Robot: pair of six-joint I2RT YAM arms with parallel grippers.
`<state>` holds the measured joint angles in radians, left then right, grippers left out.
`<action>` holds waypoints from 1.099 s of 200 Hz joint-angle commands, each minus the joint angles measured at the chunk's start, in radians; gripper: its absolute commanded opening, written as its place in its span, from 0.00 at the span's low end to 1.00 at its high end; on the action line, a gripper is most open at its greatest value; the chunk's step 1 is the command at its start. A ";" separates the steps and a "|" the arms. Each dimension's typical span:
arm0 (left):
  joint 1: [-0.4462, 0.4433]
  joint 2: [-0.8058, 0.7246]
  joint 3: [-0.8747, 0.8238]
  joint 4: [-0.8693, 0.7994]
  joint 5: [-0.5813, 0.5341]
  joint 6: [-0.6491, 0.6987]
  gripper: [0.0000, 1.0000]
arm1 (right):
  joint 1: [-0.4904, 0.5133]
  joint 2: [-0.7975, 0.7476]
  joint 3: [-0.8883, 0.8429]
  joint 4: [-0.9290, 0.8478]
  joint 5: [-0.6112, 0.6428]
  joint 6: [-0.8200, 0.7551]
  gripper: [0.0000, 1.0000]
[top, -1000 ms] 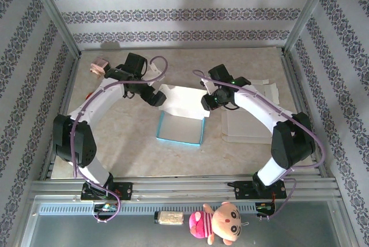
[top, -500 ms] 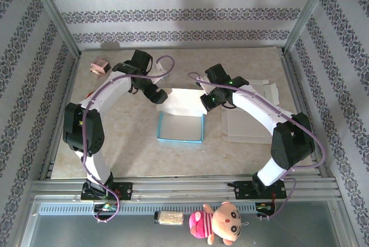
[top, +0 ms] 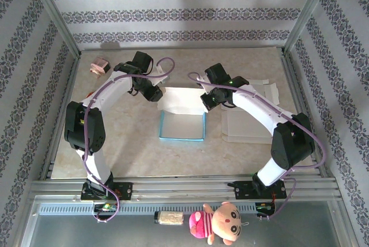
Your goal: Fold the paper box
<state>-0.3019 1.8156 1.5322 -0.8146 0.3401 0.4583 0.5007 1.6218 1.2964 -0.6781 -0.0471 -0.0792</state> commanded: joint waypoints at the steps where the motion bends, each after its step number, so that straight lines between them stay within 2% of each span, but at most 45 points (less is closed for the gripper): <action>1: -0.010 -0.005 0.029 -0.067 0.004 -0.013 0.16 | 0.016 -0.021 0.026 -0.017 0.050 -0.012 0.08; 22: -0.014 -0.008 0.044 -0.069 -0.009 -0.066 0.00 | 0.019 -0.023 0.031 -0.009 0.075 0.020 0.07; 56: -0.054 -0.015 0.062 -0.013 -0.163 -0.248 0.00 | 0.020 -0.024 0.047 0.071 0.081 0.196 0.03; 75: -0.098 -0.017 0.060 0.045 -0.237 -0.342 0.00 | 0.022 -0.025 0.042 0.156 0.076 0.308 0.04; 110: -0.132 -0.025 0.043 0.165 -0.312 -0.515 0.00 | 0.019 0.013 0.088 0.233 0.189 0.468 0.01; 151: -0.131 -0.008 0.035 0.248 -0.292 -0.712 0.00 | 0.015 0.072 0.099 0.300 0.194 0.595 0.00; 184: -0.131 -0.022 -0.021 0.337 -0.250 -0.819 0.00 | 0.013 0.079 0.019 0.445 0.152 0.646 0.00; 220: -0.131 -0.060 -0.140 0.486 -0.215 -0.939 0.00 | 0.017 0.072 -0.101 0.589 0.169 0.649 0.00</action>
<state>-0.4171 1.8076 1.4605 -0.4782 0.0425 -0.3367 0.5041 1.6962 1.2579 -0.2855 0.1608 0.5220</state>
